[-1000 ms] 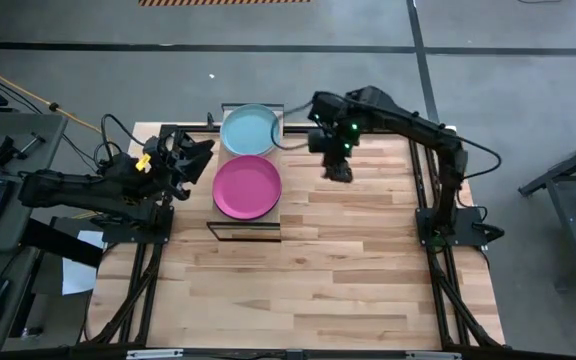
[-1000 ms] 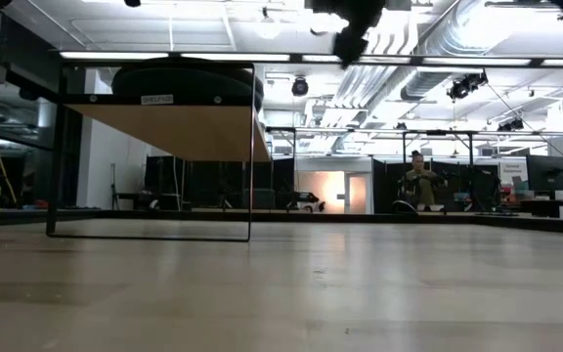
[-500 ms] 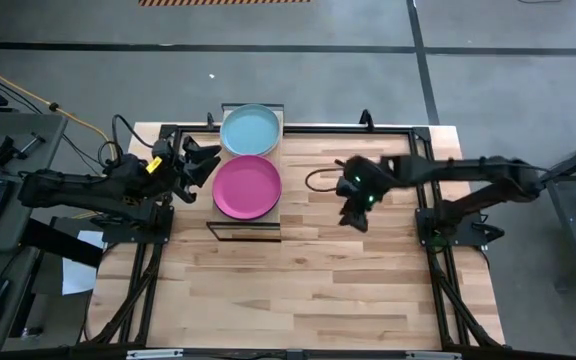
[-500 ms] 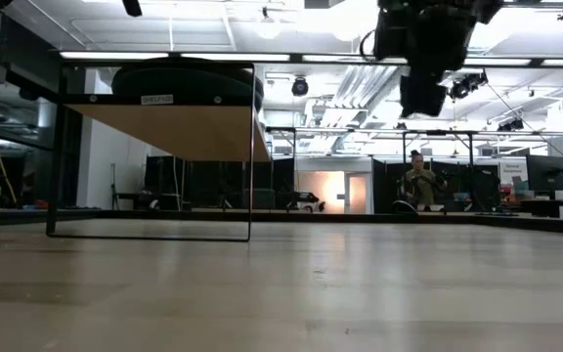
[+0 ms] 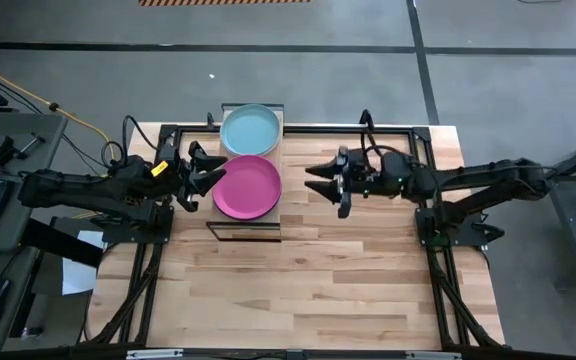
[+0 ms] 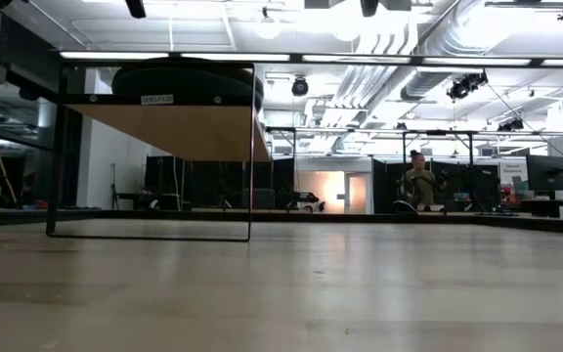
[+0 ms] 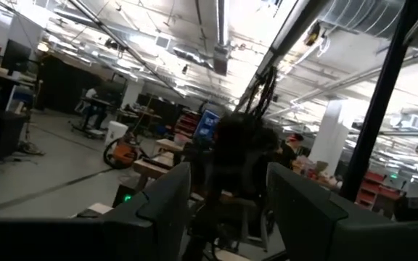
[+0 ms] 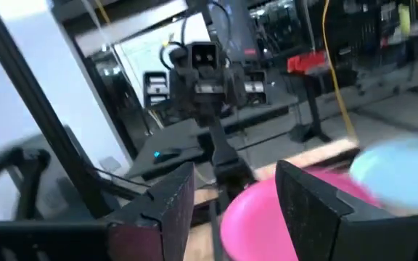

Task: Place and stack plates onto a shelf
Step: Return to Home Position

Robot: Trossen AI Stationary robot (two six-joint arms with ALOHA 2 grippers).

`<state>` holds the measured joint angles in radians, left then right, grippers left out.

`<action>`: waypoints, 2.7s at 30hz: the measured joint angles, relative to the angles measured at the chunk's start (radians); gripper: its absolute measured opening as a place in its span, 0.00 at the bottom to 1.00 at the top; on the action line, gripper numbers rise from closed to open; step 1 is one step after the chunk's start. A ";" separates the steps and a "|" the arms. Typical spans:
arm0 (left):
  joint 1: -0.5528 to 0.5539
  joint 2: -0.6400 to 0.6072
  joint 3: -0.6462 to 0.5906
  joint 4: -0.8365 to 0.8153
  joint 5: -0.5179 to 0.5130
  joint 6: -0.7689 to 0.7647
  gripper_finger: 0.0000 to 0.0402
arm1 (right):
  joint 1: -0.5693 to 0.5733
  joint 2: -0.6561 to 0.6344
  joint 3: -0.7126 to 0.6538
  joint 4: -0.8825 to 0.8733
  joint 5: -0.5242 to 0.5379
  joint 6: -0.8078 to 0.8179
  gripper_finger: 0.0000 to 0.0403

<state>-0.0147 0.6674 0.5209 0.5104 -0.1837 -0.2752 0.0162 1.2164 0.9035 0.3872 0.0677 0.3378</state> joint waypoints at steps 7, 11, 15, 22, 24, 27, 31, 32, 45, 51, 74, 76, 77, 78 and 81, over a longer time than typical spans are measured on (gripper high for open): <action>0.000 0.000 0.000 -0.061 0.003 0.007 0.43 | -0.003 0.001 0.225 -0.338 0.001 -0.127 0.44; 0.000 0.000 0.000 -0.084 0.018 0.007 0.43 | -0.003 0.001 0.274 -0.412 0.008 -0.139 0.44; 0.000 -0.001 0.000 -0.085 0.069 0.045 0.39 | -0.003 0.001 0.277 -0.433 0.008 -0.138 0.44; 0.015 -0.129 0.002 -0.277 0.118 0.168 0.05 | -0.003 0.001 0.277 -0.505 0.009 -0.068 0.44; 0.031 -0.196 0.002 -0.364 0.096 0.173 0.02 | -0.003 0.001 0.277 -0.512 0.008 -0.068 0.44; 0.049 -0.287 0.002 -0.475 0.060 0.175 0.01 | -0.003 0.002 0.277 -0.511 0.008 -0.062 0.44; 0.066 -0.373 -0.023 -0.502 0.041 0.202 0.00 | -0.003 0.002 0.277 -0.511 0.009 -0.010 0.44; 0.069 -0.389 -0.042 -0.473 0.039 0.208 0.00 | -0.003 0.002 0.277 -0.511 0.008 -0.001 0.44; 0.076 -0.422 -0.344 -0.141 0.023 0.122 0.00 | -0.003 0.002 0.277 -0.498 0.008 -0.004 0.44; 0.076 -0.523 -0.344 -0.260 -0.006 0.154 0.00 | -0.003 0.002 0.277 -0.503 0.008 0.003 0.44; 0.065 -0.664 -0.502 -0.200 0.071 -0.005 0.00 | -0.003 0.002 0.277 -0.537 -0.012 0.082 0.44; 0.050 -0.664 -0.502 -0.199 0.091 -0.019 0.00 | -0.003 0.002 0.277 -0.549 -0.012 0.081 0.44; 0.041 -0.664 -0.502 -0.199 0.090 -0.023 0.00 | -0.003 0.002 0.277 -0.559 -0.012 0.081 0.44; 0.033 -0.664 -0.502 -0.201 0.086 -0.025 0.00 | -0.003 0.002 0.276 -0.568 -0.012 0.081 0.44; 0.006 -0.664 -0.502 -0.196 0.063 -0.028 0.00 | -0.003 0.002 0.276 -0.584 -0.012 0.093 0.44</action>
<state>-0.0088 0.0032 0.0189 0.3143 -0.1206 -0.3028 0.0132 1.2182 1.1797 -0.1971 0.0555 0.4304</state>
